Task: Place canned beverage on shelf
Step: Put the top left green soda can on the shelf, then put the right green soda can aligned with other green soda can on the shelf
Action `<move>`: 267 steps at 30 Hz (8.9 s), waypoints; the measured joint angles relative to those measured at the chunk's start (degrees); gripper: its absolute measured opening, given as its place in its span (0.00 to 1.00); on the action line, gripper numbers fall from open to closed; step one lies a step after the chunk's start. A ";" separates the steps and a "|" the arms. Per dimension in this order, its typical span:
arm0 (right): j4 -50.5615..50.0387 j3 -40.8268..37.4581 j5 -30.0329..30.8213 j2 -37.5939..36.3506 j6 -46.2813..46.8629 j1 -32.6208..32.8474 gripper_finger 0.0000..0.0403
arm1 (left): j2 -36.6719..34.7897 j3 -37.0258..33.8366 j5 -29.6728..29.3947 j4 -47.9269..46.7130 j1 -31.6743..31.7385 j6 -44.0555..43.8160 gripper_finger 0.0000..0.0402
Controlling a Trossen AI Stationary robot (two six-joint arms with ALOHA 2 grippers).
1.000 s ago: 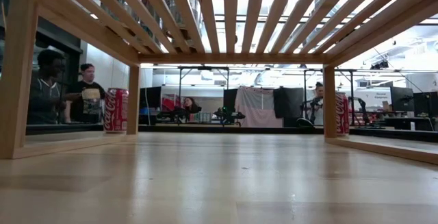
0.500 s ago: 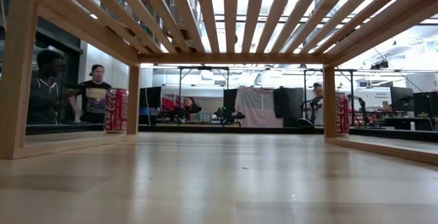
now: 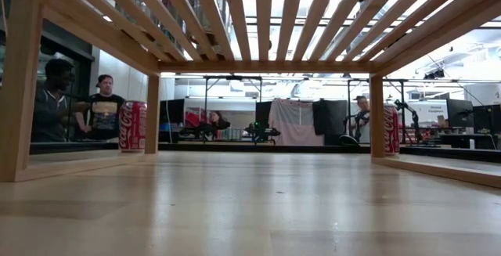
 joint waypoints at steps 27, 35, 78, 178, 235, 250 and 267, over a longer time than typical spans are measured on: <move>65.50 -22.97 41.33 17.46 -0.63 14.97 0.73 | -14.76 -20.17 -7.66 17.15 -3.74 -12.44 0.97; 69.36 -21.65 40.22 22.50 -0.92 14.84 0.73 | -14.76 -20.17 -7.61 17.17 -3.77 -13.17 0.97; 61.34 -21.69 37.35 19.71 -7.08 14.51 0.96 | -14.74 -20.14 -7.55 16.90 -3.79 -13.59 0.97; -43.35 20.41 22.01 17.38 56.55 60.58 0.71 | -13.66 -16.64 -7.53 16.82 -3.79 -4.09 0.97; -32.11 66.92 43.41 35.41 -16.19 22.89 0.85 | 41.26 42.93 18.27 -28.20 -3.58 14.56 0.70; -14.70 67.14 29.49 36.10 -25.59 15.59 0.81 | 22.79 33.43 45.01 -12.35 0.92 -8.89 0.70; 8.09 67.05 5.51 41.14 -24.38 15.40 0.81 | 34.00 22.78 56.37 31.15 -2.78 -33.97 0.70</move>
